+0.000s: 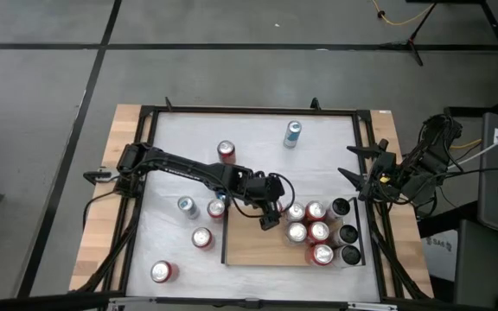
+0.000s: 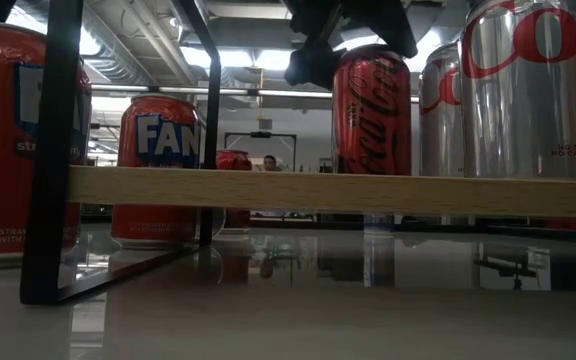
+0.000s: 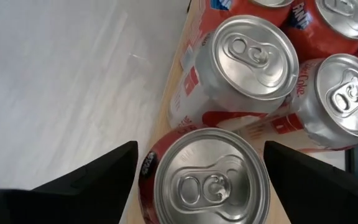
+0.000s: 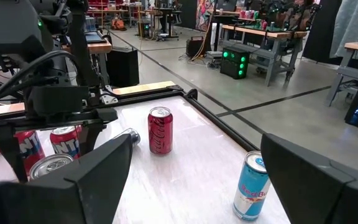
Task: Place canned beverage on shelf
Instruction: Put the top red soda can on the shelf
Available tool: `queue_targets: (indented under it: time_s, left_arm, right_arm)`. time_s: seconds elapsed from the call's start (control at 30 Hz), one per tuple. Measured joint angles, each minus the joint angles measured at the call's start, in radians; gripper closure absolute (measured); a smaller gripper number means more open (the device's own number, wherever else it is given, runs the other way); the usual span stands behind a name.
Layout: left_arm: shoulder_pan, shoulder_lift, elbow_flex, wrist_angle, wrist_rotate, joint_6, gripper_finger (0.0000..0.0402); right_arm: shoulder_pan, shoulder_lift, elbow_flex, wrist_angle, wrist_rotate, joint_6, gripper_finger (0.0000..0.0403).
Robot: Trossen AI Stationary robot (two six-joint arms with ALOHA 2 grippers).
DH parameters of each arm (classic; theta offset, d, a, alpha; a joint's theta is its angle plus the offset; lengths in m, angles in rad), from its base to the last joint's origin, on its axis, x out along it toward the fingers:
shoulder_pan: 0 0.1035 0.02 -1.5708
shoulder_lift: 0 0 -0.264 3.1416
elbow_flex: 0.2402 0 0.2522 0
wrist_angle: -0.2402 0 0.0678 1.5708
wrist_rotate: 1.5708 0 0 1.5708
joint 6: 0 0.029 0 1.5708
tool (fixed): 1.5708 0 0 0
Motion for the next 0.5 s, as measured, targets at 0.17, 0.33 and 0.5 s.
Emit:
queue_targets:
  time_s: [0.17, 0.33, 0.5]
  left_arm:
    - [0.015, 0.0, 0.0, -0.001, 0.05, 0.0, 0.0063]
    - [0.035, -0.026, 0.0, -0.001, 0.074, 0.0, 0.0063]
    - [0.063, -0.062, 0.0, -0.02, 0.074, 0.001, 0.0063]
  right_arm:
    - [0.0, 0.0, 0.0, 0.0, 0.0, 0.0, 0.0056]
    - [0.0, 0.0, 0.0, 0.0, 0.0, 0.0, 0.0056]
    - [0.0, 0.0, 0.0, -0.001, 0.0, 0.0, 0.0056]
